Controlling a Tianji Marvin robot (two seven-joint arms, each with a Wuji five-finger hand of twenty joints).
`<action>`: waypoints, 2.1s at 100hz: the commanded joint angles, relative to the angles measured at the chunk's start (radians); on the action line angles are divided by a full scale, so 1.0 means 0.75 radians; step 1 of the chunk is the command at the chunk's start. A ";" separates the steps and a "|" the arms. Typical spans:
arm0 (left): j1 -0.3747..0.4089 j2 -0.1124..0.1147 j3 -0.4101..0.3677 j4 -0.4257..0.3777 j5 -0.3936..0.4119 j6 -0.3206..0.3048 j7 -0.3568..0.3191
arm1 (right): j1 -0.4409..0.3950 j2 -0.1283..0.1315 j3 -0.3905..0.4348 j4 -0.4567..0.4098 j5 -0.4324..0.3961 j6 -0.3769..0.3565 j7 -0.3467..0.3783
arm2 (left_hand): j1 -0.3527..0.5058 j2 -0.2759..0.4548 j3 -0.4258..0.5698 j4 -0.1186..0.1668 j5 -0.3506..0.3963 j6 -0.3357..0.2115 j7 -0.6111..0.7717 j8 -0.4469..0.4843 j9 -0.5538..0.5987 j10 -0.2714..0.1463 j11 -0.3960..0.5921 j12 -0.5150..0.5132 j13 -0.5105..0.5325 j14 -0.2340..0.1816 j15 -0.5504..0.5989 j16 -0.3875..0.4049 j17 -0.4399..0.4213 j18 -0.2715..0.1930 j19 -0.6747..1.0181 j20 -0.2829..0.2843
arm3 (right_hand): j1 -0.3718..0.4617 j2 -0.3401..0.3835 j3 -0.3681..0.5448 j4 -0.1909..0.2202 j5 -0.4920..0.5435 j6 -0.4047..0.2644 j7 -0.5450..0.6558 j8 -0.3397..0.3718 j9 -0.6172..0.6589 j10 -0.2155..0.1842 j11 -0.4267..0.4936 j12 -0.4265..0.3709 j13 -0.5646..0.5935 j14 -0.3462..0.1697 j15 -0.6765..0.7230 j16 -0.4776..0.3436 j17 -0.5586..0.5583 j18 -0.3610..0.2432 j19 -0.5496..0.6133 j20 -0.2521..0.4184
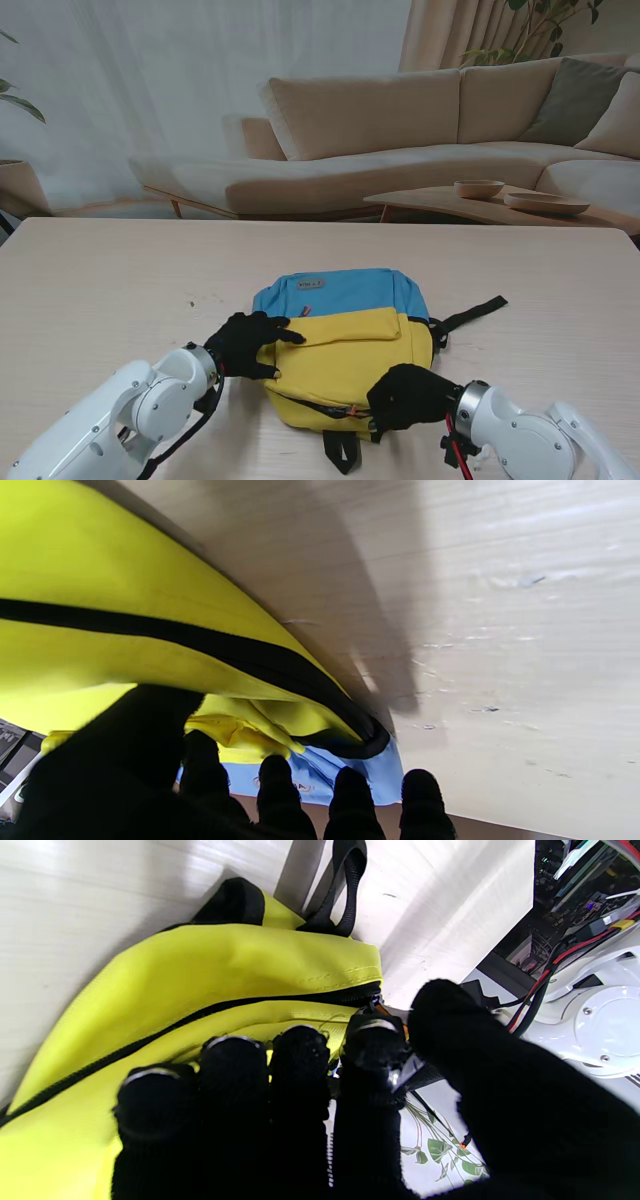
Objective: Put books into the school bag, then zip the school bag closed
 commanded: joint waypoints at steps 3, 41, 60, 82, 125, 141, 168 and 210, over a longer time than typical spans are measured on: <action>0.012 0.001 -0.004 0.059 -0.010 -0.007 -0.010 | -0.009 0.004 0.021 0.019 -0.005 -0.009 0.028 | 0.041 -0.077 0.096 0.022 -0.046 0.043 -0.021 -0.004 -0.005 -0.010 0.040 0.021 -0.021 -0.042 -0.024 -0.024 0.001 -0.077 -0.064 -0.042 | -0.052 -0.011 -0.015 0.025 0.086 -0.022 0.082 0.034 0.002 -0.045 0.035 0.018 0.032 0.007 0.050 0.009 0.028 0.003 0.112 -0.015; -0.032 0.007 0.058 0.141 0.075 0.007 0.017 | -0.045 0.005 0.130 0.006 0.012 -0.022 0.058 | 0.009 -0.132 0.160 0.011 -0.066 0.056 -0.136 0.103 -0.015 -0.046 0.025 0.057 -0.021 -0.042 -0.018 0.027 -0.007 -0.073 -0.036 -0.006 | -0.057 -0.001 -0.018 0.027 0.083 -0.029 0.082 0.033 0.002 -0.045 0.036 0.017 0.032 0.007 0.050 0.009 0.029 0.000 0.113 -0.015; -0.031 0.008 0.061 0.139 0.091 0.020 0.014 | -0.051 0.002 0.207 0.019 0.015 -0.016 0.063 | 0.011 -0.135 0.162 0.011 -0.073 0.060 -0.143 0.129 -0.018 -0.045 0.024 0.060 -0.022 -0.041 -0.015 0.027 -0.008 -0.072 -0.036 -0.006 | -0.063 0.004 -0.019 0.028 0.083 -0.029 0.082 0.033 0.003 -0.045 0.036 0.017 0.032 0.007 0.050 0.009 0.029 0.002 0.113 -0.015; -0.028 0.009 0.058 0.131 0.098 0.028 0.004 | -0.037 -0.007 0.294 0.063 0.012 0.016 0.051 | 0.014 -0.133 0.161 0.012 -0.077 0.067 -0.161 0.147 -0.020 -0.040 0.022 0.061 -0.023 -0.038 -0.015 0.026 -0.009 -0.070 -0.038 -0.008 | -0.059 -0.002 -0.018 0.027 0.082 -0.032 0.081 0.032 0.002 -0.043 0.035 0.017 0.032 0.008 0.050 0.009 0.028 0.002 0.113 -0.015; -0.001 0.008 0.024 0.109 0.104 0.028 0.011 | -0.021 -0.018 0.393 0.125 0.021 0.046 0.021 | 0.015 -0.122 0.153 0.014 -0.075 0.074 -0.189 0.181 -0.017 -0.038 0.025 0.064 -0.023 -0.036 -0.014 0.028 -0.009 -0.067 -0.041 -0.014 | -0.057 -0.007 -0.015 0.024 0.085 -0.022 0.081 0.028 0.002 -0.036 0.034 0.017 0.027 0.021 0.049 0.010 0.024 0.014 0.109 -0.015; 0.054 0.002 -0.046 0.017 0.068 0.007 0.005 | -0.028 -0.017 0.371 0.121 0.051 0.030 0.021 | 0.002 -0.083 0.097 0.014 -0.063 0.082 -0.154 0.208 -0.012 -0.009 0.040 0.064 -0.026 -0.013 -0.013 0.031 -0.011 -0.038 -0.049 -0.024 | -0.059 -0.006 -0.015 0.023 0.083 -0.026 0.080 0.028 0.002 -0.040 0.032 0.016 0.027 0.021 0.049 0.010 0.024 0.011 0.109 -0.015; 0.086 -0.010 -0.119 -0.140 -0.116 -0.019 -0.025 | -0.021 -0.018 0.328 0.124 0.064 0.027 0.015 | -0.008 0.002 -0.055 0.029 -0.044 0.142 -0.042 0.143 0.005 0.079 0.085 0.036 -0.033 0.045 -0.006 0.067 -0.019 0.010 -0.051 -0.028 | -0.057 -0.008 -0.015 0.021 0.082 -0.028 0.080 0.026 0.002 -0.038 0.033 0.016 0.027 0.020 0.048 0.010 0.025 0.011 0.110 -0.014; -0.263 -0.023 0.237 0.043 -0.347 0.122 -0.094 | -0.019 -0.024 0.320 0.122 0.057 0.050 -0.014 | -0.135 -0.036 -0.180 0.008 -0.058 0.244 -0.342 -0.163 -0.037 0.103 -0.052 -0.217 -0.035 0.044 -0.074 -0.179 0.002 0.024 -0.142 -0.239 | -0.057 -0.008 -0.014 0.021 0.083 -0.027 0.081 0.024 0.002 -0.038 0.033 0.016 0.029 0.016 0.046 0.009 0.028 0.013 0.111 -0.013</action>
